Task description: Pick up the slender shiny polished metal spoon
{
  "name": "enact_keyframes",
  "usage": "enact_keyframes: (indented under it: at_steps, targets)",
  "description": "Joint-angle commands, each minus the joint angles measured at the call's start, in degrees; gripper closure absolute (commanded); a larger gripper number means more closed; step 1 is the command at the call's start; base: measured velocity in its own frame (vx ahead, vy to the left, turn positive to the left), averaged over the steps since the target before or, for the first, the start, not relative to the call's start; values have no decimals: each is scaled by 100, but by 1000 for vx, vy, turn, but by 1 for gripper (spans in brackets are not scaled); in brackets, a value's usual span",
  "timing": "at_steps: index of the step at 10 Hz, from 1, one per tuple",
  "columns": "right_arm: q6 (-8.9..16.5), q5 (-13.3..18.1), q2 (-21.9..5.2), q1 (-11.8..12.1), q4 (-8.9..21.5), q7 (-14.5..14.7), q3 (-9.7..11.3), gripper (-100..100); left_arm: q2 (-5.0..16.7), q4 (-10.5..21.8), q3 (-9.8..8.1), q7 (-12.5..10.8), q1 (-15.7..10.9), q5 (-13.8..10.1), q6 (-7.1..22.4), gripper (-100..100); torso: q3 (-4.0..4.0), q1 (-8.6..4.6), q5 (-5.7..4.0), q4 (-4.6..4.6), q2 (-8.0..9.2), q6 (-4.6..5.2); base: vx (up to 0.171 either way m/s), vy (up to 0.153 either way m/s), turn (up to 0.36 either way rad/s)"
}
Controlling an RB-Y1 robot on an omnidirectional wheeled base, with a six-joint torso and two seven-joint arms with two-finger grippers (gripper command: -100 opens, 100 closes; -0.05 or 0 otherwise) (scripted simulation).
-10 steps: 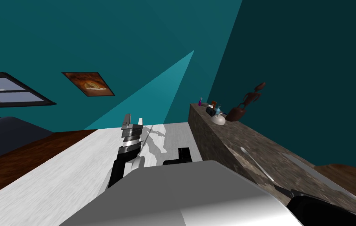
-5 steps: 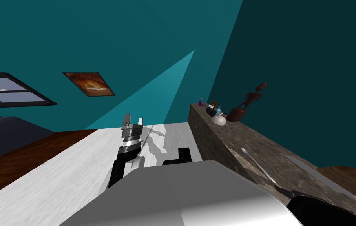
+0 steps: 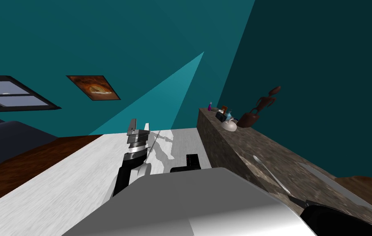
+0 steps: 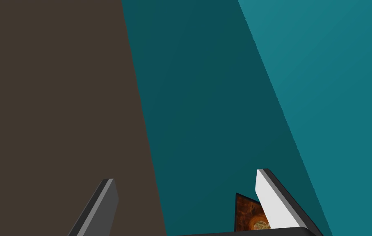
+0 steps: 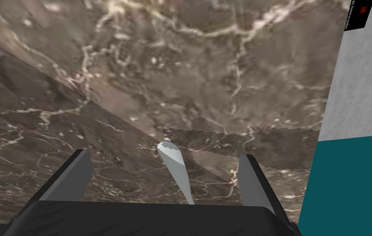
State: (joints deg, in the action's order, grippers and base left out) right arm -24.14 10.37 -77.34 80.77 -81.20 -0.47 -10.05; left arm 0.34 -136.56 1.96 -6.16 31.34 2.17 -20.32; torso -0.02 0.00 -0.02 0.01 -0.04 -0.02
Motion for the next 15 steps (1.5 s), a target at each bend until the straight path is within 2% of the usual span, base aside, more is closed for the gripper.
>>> enact_keyframes:
  at_steps: [1, 15]
  targets:
    - [-1, 1, -2, -1, 2, 0, 3, -100, 0, 0, 0, 0, 0, 0, 0, 0, 0, 0, 0, 0, 0, 0, 18, 10, -31]
    - [69, 83, -162, 163, -58, 19, 64, -100, 0, 0, 0, 0, 0, 0, 0, 0, 0, 1, 1, 0, 0, -1, 11, -2, 7]
